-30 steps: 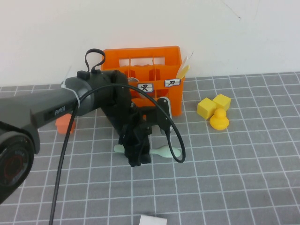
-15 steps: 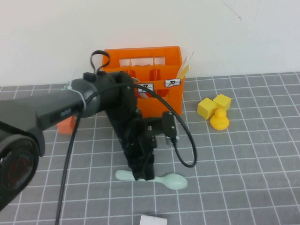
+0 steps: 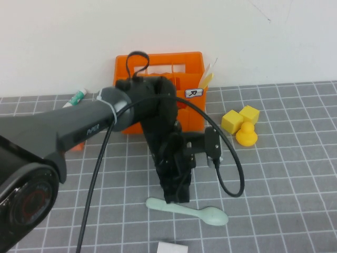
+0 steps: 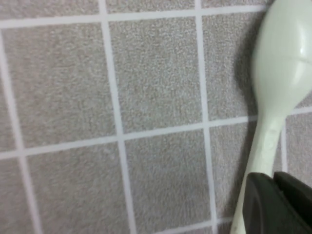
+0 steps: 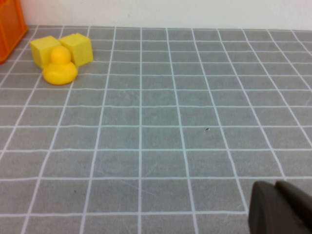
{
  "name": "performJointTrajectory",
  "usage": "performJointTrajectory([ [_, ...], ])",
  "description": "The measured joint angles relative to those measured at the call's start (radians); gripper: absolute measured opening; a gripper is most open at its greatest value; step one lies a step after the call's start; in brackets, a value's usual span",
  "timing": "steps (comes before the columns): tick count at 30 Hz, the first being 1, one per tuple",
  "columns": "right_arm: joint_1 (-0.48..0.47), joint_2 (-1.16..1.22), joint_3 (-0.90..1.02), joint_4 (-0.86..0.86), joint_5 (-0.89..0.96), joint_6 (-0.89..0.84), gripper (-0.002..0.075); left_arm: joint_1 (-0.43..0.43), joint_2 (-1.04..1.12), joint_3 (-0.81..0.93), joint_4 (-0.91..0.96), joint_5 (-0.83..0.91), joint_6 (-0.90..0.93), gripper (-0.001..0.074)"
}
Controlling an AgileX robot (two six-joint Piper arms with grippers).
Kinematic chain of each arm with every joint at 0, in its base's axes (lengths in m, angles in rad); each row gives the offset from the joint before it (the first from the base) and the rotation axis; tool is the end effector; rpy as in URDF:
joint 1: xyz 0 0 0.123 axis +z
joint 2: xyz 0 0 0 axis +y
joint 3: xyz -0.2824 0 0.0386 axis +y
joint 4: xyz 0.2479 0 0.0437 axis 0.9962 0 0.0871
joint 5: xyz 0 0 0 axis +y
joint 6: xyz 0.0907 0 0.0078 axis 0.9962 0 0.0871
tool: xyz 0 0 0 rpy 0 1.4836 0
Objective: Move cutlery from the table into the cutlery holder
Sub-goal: Pick up the spoon
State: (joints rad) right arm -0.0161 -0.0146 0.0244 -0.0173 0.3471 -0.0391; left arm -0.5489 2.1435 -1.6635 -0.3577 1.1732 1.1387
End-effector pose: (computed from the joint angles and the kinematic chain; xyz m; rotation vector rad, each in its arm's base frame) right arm 0.0531 -0.0014 0.1744 -0.0320 1.8405 -0.0555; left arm 0.3497 -0.2483 0.1776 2.1005 2.1476 -0.4763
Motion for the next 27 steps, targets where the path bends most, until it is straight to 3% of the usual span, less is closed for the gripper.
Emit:
performJointTrajectory([
  [6, 0.0, 0.0, 0.0, 0.0, 0.0, 0.0, -0.0003, -0.002, -0.01, -0.088, 0.076, 0.025, -0.047, 0.0001],
  [14, 0.0, 0.0, 0.0, 0.0, 0.0, 0.0, -0.0003, -0.002, -0.162, -0.066, 0.286, 0.038, -0.165, 0.0],
  [19, 0.0, 0.0, 0.0, 0.0, 0.0, 0.002, -0.0003, -0.002, -0.325, 0.046, 0.282, 0.024, -0.174, 0.0],
  [27, 0.0, 0.0, 0.0, 0.0, 0.0, 0.002, -0.0003, -0.002, -0.561, 0.357, 0.269, -0.142, -0.174, 0.0],
])
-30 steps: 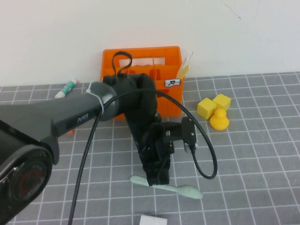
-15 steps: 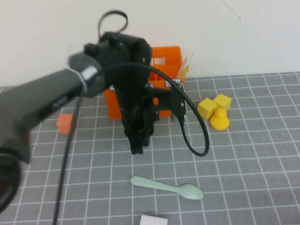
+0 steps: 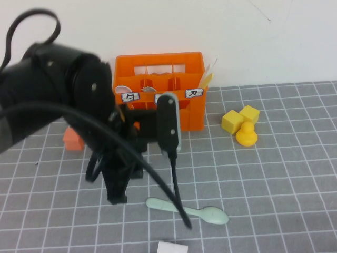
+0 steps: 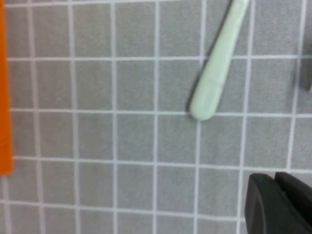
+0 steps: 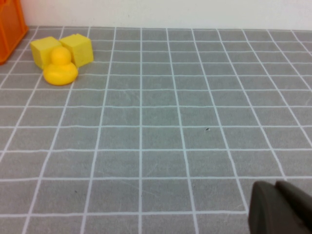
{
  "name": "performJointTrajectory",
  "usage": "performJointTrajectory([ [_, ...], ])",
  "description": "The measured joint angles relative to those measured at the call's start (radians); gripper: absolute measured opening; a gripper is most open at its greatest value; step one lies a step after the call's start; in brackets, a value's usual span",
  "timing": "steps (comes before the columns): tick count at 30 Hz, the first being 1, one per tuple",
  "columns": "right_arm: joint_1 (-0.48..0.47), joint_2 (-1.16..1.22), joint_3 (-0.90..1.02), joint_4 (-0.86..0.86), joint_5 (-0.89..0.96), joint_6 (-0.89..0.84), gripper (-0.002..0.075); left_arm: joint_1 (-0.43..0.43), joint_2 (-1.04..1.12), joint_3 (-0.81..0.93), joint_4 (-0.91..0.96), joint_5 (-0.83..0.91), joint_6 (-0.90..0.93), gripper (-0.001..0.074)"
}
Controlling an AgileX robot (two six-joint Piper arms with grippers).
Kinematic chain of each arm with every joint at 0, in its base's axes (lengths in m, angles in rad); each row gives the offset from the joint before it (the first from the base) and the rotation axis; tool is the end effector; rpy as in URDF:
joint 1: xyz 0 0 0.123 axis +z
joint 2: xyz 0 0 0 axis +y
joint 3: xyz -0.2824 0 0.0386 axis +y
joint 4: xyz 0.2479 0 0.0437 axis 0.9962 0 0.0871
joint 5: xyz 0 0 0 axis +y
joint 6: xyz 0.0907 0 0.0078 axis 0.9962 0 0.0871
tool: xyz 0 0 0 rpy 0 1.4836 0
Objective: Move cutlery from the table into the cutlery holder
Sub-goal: Pick up the spoon
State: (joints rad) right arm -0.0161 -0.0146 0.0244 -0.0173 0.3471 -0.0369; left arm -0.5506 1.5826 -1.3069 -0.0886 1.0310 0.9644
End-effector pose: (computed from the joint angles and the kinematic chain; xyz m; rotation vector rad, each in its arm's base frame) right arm 0.0531 -0.0014 0.1744 -0.0300 1.8405 -0.0539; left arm 0.2722 -0.1752 0.2943 1.8781 2.0509 -0.0131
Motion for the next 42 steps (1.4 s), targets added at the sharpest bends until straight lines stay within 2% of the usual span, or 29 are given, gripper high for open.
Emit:
performJointTrajectory([
  [3, 0.0, 0.0, 0.0, 0.0, 0.0, 0.0, -0.0003, 0.0, -0.008, 0.062, -0.025, -0.059, 0.0, 0.0004],
  [6, 0.0, 0.0, 0.0, 0.0, 0.0, 0.0, -0.0003, 0.0, 0.026, 0.085, -0.04, -0.104, 0.002, 0.0051],
  [9, 0.0, 0.0, 0.0, 0.0, 0.0, 0.0, -0.0003, 0.0, 0.078, 0.085, -0.044, -0.139, 0.016, 0.0165],
  [13, 0.0, 0.0, 0.0, 0.0, 0.0, 0.0, -0.0003, 0.0, 0.168, 0.085, -0.044, -0.183, 0.055, 0.0401],
  [16, 0.0, 0.0, 0.0, 0.0, 0.0, 0.0, -0.0003, 0.0, 0.238, 0.085, -0.044, -0.219, 0.066, 0.0481],
  [25, 0.0, 0.0, 0.0, 0.0, 0.0, 0.0, -0.0003, 0.0, 0.335, 0.085, -0.054, -0.267, 0.201, 0.0472],
  [33, 0.0, 0.0, 0.0, 0.0, 0.0, 0.0, -0.0003, 0.0, 0.339, 0.085, -0.054, -0.364, 0.223, 0.047],
  [42, 0.0, 0.0, 0.0, 0.0, 0.0, 0.0, -0.0003, 0.0, 0.359, 0.081, -0.161, -0.332, 0.296, 0.0469],
])
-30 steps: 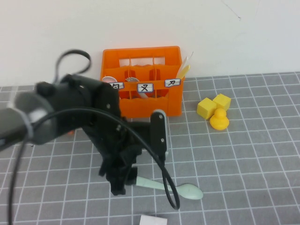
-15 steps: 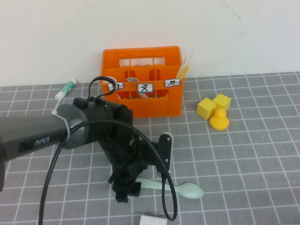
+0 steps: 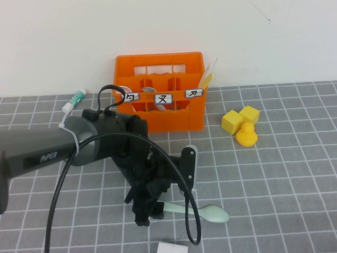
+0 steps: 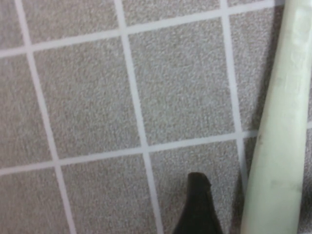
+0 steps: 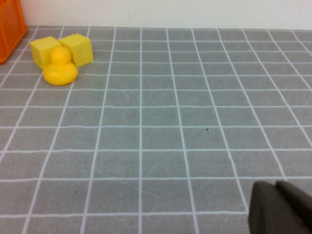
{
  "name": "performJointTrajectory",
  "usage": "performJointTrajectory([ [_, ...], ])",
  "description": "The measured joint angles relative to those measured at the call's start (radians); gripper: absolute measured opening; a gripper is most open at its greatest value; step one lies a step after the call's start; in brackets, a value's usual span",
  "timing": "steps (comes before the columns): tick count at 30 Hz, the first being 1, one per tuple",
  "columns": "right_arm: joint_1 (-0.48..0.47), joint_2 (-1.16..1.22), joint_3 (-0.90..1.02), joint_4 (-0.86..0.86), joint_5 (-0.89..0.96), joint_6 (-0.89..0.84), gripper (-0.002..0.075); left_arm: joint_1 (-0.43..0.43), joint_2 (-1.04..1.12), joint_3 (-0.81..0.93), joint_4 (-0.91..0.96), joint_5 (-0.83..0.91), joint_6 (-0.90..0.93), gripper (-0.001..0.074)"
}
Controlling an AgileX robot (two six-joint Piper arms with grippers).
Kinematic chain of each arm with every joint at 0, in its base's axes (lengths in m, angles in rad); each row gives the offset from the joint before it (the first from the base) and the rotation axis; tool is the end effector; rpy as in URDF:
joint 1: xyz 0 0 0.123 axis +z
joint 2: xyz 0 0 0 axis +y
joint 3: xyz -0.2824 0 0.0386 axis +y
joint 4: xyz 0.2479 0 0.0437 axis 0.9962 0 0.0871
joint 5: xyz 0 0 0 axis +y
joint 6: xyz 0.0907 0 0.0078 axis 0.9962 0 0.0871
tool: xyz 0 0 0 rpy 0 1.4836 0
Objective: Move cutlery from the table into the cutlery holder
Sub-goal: Pick up the spoon
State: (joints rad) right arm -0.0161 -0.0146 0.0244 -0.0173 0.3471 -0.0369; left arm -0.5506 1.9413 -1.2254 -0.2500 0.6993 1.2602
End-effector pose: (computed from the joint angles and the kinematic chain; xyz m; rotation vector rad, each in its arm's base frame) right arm 0.0531 -0.0014 0.1744 -0.0300 1.8405 -0.0539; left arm 0.3135 -0.2095 0.1556 2.0818 1.9451 -0.1262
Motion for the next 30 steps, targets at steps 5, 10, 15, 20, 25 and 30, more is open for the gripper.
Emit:
performJointTrajectory([
  [5, 0.0, 0.0, 0.0, 0.0, 0.0, 0.0, -0.0003, -0.011, 0.004, -0.001, -0.006, 0.002, 0.024, 0.0462],
  [10, 0.0, 0.0, 0.0, 0.0, 0.0, 0.0, -0.0003, -0.03, 0.004, -0.001, 0.004, 0.021, 0.046, 0.0365],
  [15, 0.0, 0.0, 0.0, 0.0, 0.0, 0.0, -0.0003, -0.054, 0.006, -0.006, 0.034, 0.055, 0.046, 0.0206],
  [20, 0.0, 0.0, 0.0, 0.0, 0.0, 0.0, -0.0003, -0.075, 0.006, -0.01, 0.085, 0.056, -0.005, 0.018],
  [25, 0.0, 0.0, 0.0, 0.0, 0.0, 0.0, -0.0003, -0.091, -0.003, -0.01, 0.127, 0.048, -0.105, 0.018],
  [30, 0.0, 0.0, 0.0, 0.0, 0.0, 0.0, -0.0003, -0.088, -0.035, 0.001, 0.09, 0.047, -0.164, 0.018],
])
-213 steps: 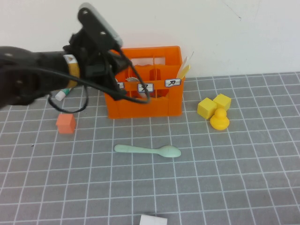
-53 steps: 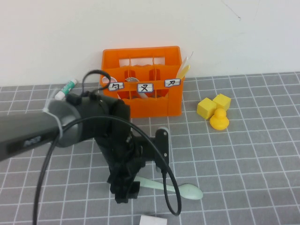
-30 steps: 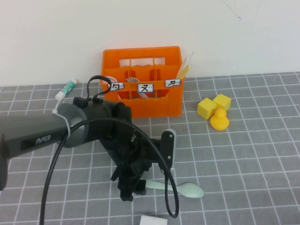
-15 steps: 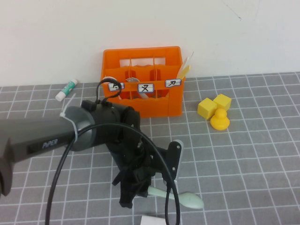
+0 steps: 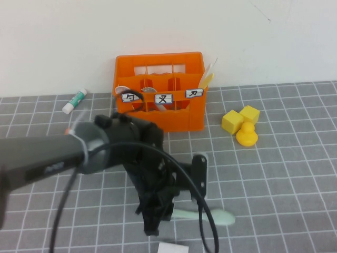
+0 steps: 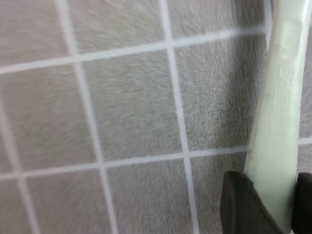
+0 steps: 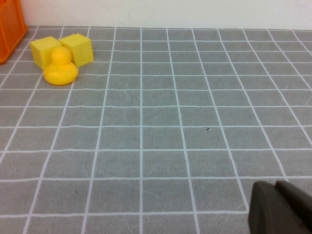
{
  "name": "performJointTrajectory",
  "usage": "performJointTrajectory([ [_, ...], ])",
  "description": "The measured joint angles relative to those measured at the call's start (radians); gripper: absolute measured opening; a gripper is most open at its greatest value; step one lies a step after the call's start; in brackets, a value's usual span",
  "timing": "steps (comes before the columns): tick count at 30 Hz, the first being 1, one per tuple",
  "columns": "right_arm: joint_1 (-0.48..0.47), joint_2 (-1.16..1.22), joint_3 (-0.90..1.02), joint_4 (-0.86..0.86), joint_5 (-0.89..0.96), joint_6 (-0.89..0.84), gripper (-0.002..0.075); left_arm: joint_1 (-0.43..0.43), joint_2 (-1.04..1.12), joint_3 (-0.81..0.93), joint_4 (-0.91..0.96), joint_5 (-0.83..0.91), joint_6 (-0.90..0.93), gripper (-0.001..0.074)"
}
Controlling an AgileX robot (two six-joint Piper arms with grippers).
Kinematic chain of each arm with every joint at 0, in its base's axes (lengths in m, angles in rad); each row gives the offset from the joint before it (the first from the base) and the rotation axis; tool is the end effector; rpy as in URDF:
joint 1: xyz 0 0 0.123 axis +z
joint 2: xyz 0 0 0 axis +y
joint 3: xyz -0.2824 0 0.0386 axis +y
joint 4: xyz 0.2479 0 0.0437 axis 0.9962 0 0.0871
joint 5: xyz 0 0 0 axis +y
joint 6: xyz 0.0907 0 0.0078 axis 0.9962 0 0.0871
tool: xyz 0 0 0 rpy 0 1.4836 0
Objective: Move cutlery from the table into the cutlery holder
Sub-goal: Pick up the spoon, then place the spoon on the box
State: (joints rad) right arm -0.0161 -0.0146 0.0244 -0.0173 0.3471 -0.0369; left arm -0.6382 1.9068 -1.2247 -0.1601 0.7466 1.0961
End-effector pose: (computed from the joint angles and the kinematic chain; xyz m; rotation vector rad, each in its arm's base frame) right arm 0.0531 -0.0014 0.1744 -0.0300 1.8405 -0.0539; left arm 0.2917 -0.2287 0.1665 2.1021 1.9828 -0.0967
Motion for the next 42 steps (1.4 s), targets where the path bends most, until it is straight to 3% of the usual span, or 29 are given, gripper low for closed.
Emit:
performJointTrajectory([
  [7, 0.0, 0.0, 0.0, 0.0, 0.0, 0.0, -0.0003, 0.108, -0.087, 0.002, -0.229, 0.058, 0.021, 0.018],
  [26, 0.0, 0.0, 0.0, 0.0, 0.0, 0.0, -0.0003, 0.529, -0.329, 0.035, -0.974, 0.242, 0.463, 0.018],
  [33, 0.0, 0.0, 0.0, 0.0, 0.0, 0.0, -0.0003, 0.587, -0.376, 0.151, -1.158, 0.169, 0.651, 0.018],
  [37, 0.0, 0.0, 0.0, 0.0, 0.0, 0.0, -0.0003, 0.592, -0.408, 0.274, -1.416, 0.049, 0.934, 0.018],
  [42, 0.0, 0.0, 0.0, 0.0, 0.0, 0.0, -0.0003, 0.598, -0.409, 0.302, -1.505, -0.004, 1.164, 0.018],
])
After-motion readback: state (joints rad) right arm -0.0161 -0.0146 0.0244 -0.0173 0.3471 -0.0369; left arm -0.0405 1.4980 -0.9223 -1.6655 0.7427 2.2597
